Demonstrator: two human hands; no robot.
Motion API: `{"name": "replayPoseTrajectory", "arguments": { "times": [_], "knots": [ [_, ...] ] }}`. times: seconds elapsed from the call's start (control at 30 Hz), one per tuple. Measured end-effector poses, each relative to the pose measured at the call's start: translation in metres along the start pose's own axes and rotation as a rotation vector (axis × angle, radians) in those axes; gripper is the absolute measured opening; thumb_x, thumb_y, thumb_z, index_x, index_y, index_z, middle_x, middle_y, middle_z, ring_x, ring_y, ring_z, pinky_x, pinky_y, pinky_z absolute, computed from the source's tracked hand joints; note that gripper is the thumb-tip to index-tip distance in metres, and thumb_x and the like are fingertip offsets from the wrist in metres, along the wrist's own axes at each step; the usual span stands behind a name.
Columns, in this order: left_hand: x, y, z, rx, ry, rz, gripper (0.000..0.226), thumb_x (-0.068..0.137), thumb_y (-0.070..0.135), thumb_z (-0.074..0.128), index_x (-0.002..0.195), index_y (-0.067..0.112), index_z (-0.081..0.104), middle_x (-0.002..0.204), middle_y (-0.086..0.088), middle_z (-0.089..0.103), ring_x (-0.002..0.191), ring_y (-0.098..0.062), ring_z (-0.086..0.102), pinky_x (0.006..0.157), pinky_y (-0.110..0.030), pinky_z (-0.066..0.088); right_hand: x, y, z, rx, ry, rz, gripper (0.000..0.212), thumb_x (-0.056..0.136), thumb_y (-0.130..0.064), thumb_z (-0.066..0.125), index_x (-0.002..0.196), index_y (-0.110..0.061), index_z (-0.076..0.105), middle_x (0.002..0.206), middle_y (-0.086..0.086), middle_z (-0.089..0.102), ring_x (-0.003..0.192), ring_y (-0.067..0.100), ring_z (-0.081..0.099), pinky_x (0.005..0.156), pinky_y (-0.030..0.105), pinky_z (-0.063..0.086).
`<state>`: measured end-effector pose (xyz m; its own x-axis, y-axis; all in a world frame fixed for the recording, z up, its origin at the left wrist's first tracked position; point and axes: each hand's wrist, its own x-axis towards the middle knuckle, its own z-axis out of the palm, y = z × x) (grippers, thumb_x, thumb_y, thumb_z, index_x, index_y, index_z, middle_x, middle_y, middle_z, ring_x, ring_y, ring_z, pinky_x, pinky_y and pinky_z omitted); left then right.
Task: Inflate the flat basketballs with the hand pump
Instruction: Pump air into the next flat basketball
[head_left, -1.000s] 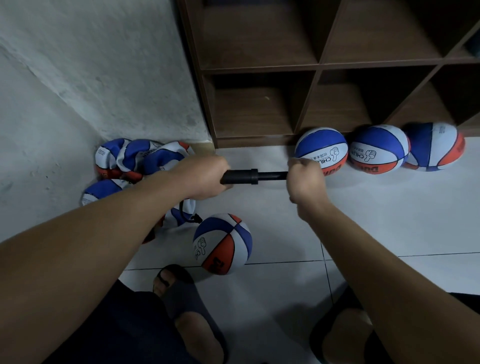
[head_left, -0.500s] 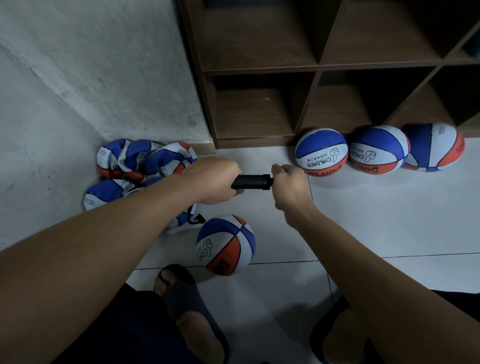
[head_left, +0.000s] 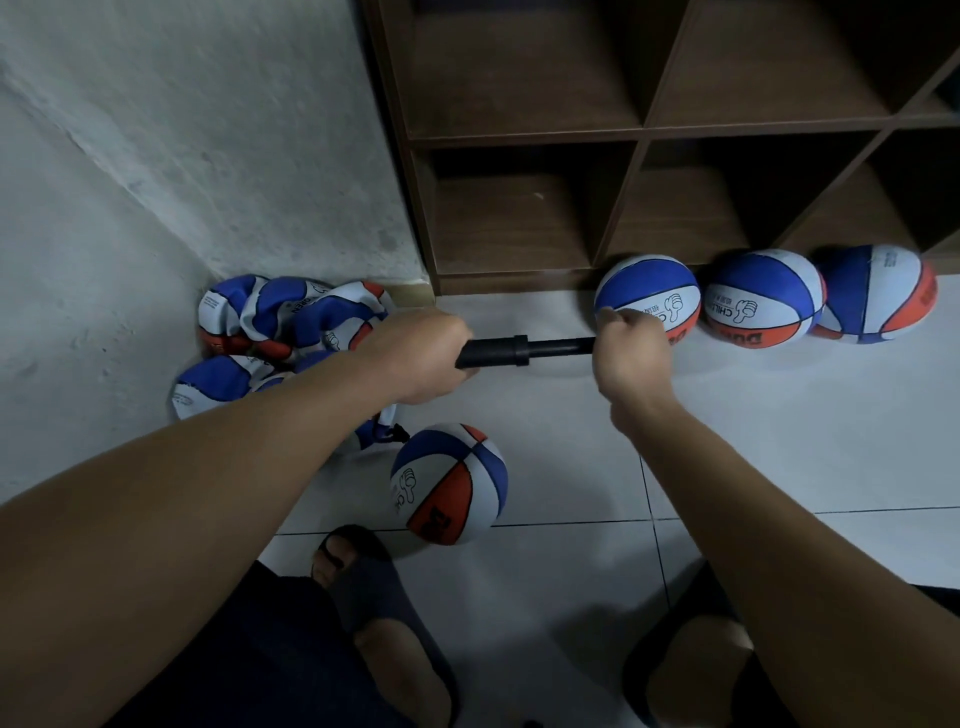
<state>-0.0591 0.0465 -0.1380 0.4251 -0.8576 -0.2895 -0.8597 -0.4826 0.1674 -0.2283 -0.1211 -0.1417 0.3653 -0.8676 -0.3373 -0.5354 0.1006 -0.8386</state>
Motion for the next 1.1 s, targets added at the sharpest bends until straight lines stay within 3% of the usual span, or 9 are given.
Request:
{"name": "replayPoseTrajectory", "arguments": {
  "times": [0.1,0.23,0.6,0.73,0.8,0.9,1.03,1.1],
  "knots": [
    [-0.002,0.01,0.0,0.049,-0.002,0.022,0.034,0.101,0.037,0.066,0.071,0.029,0.053,0.069,0.002,0.06,0.057,-0.016,0.058,0.049,-0.029,0.033,-0.018,0.005,0.016,-0.052,-0.063,-0.082,0.033,0.112,-0.03,0.045,0.093,-0.008,0.061,0.079,0.005,0.058,0.07,0.02,0.053,0.068,0.038,0.044],
    [-0.008,0.019,0.001,0.133,-0.041,0.047,0.036,0.103,0.037,0.064,0.07,0.029,0.049,0.069,0.001,0.06,0.056,-0.017,0.056,0.047,-0.029,0.03,-0.032,0.023,0.038,-0.072,-0.17,-0.052,0.038,0.113,-0.035,0.041,0.096,-0.008,0.062,0.073,0.006,0.057,0.062,0.019,0.051,0.056,0.034,0.037],
    [-0.007,0.019,0.002,0.084,-0.03,0.064,0.035,0.103,0.04,0.063,0.072,0.03,0.05,0.069,0.002,0.06,0.056,-0.016,0.056,0.048,-0.028,0.031,-0.023,0.019,0.032,-0.055,-0.226,0.009,0.039,0.111,-0.037,0.044,0.101,-0.004,0.062,0.072,0.006,0.052,0.063,0.021,0.05,0.059,0.038,0.041],
    [-0.004,-0.001,0.002,0.043,0.02,0.013,0.034,0.102,0.041,0.063,0.072,0.029,0.053,0.067,0.004,0.059,0.057,-0.016,0.059,0.049,-0.03,0.038,-0.001,0.008,0.008,-0.055,-0.157,0.007,0.034,0.105,-0.035,0.052,0.091,-0.006,0.062,0.075,0.006,0.055,0.07,0.026,0.051,0.064,0.042,0.045],
    [-0.003,-0.015,-0.001,0.033,0.018,-0.03,0.034,0.102,0.041,0.063,0.072,0.027,0.055,0.067,0.004,0.059,0.058,-0.017,0.06,0.051,-0.032,0.043,0.013,0.006,-0.009,-0.018,-0.078,0.059,0.026,0.101,-0.03,0.055,0.084,-0.012,0.06,0.076,0.005,0.053,0.069,0.026,0.046,0.059,0.038,0.043],
    [-0.004,-0.026,0.001,0.009,0.003,-0.05,0.035,0.103,0.043,0.063,0.074,0.026,0.056,0.068,0.003,0.059,0.058,-0.016,0.058,0.05,-0.03,0.037,0.022,0.006,-0.018,0.023,-0.036,0.084,0.022,0.098,-0.023,0.053,0.085,-0.007,0.058,0.073,0.004,0.047,0.067,0.025,0.039,0.056,0.034,0.036],
    [-0.002,-0.009,0.008,0.033,0.028,-0.02,0.036,0.102,0.038,0.065,0.07,0.026,0.053,0.066,0.003,0.058,0.056,-0.016,0.056,0.048,-0.03,0.033,0.001,0.007,0.004,-0.03,-0.041,-0.012,0.03,0.107,-0.028,0.048,0.097,-0.004,0.065,0.084,0.007,0.06,0.075,0.025,0.053,0.072,0.039,0.047],
    [-0.002,0.005,0.009,0.082,0.043,0.005,0.032,0.1,0.033,0.065,0.071,0.027,0.053,0.067,0.003,0.059,0.057,-0.016,0.056,0.047,-0.029,0.032,-0.011,0.011,0.016,-0.05,-0.063,-0.059,0.033,0.11,-0.029,0.045,0.091,-0.007,0.062,0.081,0.008,0.061,0.073,0.023,0.054,0.069,0.038,0.045]
  ]
}}
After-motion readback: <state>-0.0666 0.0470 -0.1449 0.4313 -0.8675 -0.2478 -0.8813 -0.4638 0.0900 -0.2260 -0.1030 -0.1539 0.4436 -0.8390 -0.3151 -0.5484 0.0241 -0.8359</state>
